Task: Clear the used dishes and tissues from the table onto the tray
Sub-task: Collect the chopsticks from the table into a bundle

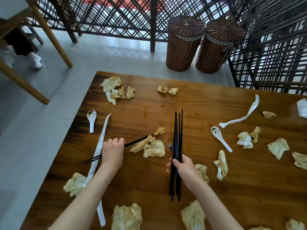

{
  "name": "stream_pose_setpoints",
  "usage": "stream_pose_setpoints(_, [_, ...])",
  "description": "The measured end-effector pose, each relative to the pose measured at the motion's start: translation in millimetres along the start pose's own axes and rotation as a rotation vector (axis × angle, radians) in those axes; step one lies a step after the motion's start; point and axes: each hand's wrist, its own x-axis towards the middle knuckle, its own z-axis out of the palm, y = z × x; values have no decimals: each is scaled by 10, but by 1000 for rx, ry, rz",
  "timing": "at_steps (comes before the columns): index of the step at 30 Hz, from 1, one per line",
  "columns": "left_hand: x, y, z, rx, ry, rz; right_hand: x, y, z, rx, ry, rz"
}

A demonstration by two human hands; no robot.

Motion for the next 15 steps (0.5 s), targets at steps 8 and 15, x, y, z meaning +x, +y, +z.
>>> stream_pose_setpoints(8, [-70, 8, -52, -193, -14, -32, -26, -8, 9, -6, 3, 1])
stream_pose_setpoints(15, [-169, 26, -78, -445, 4, -89, -34, -22, 0, -4, 7, -14])
